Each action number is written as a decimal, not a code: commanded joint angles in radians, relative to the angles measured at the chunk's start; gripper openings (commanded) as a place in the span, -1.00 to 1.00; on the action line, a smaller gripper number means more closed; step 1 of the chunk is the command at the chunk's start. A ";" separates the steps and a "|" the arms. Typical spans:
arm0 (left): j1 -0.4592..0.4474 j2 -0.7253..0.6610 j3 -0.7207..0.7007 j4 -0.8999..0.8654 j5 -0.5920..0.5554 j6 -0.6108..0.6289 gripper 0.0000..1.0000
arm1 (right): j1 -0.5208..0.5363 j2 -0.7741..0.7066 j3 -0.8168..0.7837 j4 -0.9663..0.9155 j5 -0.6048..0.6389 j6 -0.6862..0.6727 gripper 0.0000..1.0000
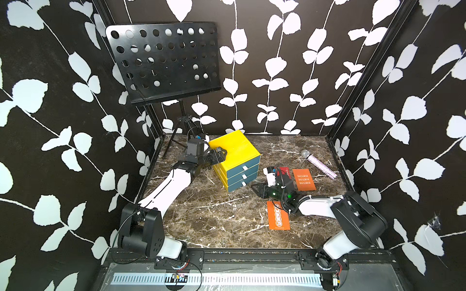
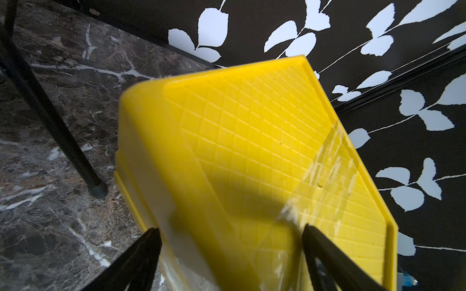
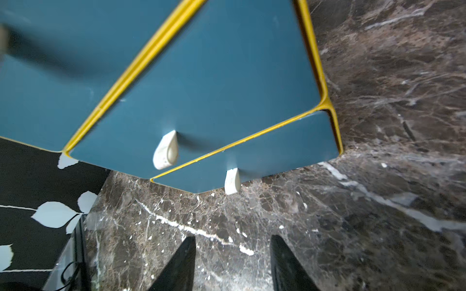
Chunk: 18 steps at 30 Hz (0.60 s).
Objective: Take the postcards out of the drawer
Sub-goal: Move the storage box to the center of the board, then open the drawer in the storage box.
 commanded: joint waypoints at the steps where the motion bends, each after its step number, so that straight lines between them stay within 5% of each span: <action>1: 0.003 0.014 -0.023 -0.045 -0.018 0.005 0.78 | 0.023 0.071 0.028 0.188 0.058 0.048 -0.06; 11: 0.004 0.013 -0.031 -0.039 -0.020 0.005 0.79 | 0.043 0.275 0.097 0.358 0.025 0.158 -0.15; 18: 0.002 0.022 -0.030 -0.034 -0.019 0.005 0.80 | 0.051 0.330 0.152 0.350 0.025 0.175 -0.45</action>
